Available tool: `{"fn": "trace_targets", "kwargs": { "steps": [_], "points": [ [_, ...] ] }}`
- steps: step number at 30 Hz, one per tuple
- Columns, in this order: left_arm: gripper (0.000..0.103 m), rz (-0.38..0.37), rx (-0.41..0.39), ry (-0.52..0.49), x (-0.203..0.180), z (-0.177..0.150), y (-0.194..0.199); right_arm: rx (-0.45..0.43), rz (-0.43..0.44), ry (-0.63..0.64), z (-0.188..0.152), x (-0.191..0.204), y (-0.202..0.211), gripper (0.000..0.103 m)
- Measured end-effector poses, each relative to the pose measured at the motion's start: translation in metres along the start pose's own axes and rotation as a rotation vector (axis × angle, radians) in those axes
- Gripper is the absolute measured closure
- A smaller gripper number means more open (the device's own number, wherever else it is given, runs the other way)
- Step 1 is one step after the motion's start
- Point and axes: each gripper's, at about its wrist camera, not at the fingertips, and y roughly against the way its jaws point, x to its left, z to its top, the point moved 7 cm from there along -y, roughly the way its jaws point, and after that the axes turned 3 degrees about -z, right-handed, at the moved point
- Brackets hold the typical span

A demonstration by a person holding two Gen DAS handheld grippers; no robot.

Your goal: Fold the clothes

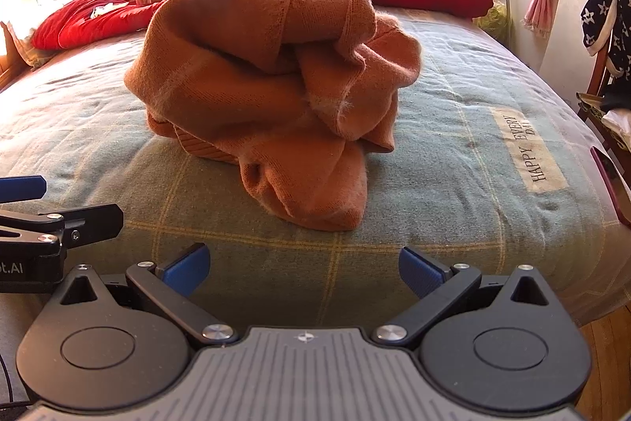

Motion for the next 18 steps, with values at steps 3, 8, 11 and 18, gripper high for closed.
{"fn": "trace_targets", "kwargs": {
  "steps": [3, 8, 11, 18],
  "points": [
    [0.000, 0.003, 0.010, 0.005, 0.004, 0.002, -0.006, 0.003, 0.006, -0.004, 0.000, -0.003, -0.003, 0.000],
    [0.000, 0.008, 0.023, 0.021, 0.012, 0.006, -0.017, -0.002, 0.000, -0.019, 0.009, -0.011, -0.006, 0.000],
    [0.000, 0.011, 0.033, 0.035, 0.019, 0.011, -0.024, -0.009, -0.008, -0.029, 0.019, -0.016, -0.010, 0.000],
    [0.000, 0.024, 0.044, 0.065, 0.036, 0.025, -0.039, -0.059, -0.055, -0.016, 0.061, -0.030, -0.016, 0.000]
  ]
}}
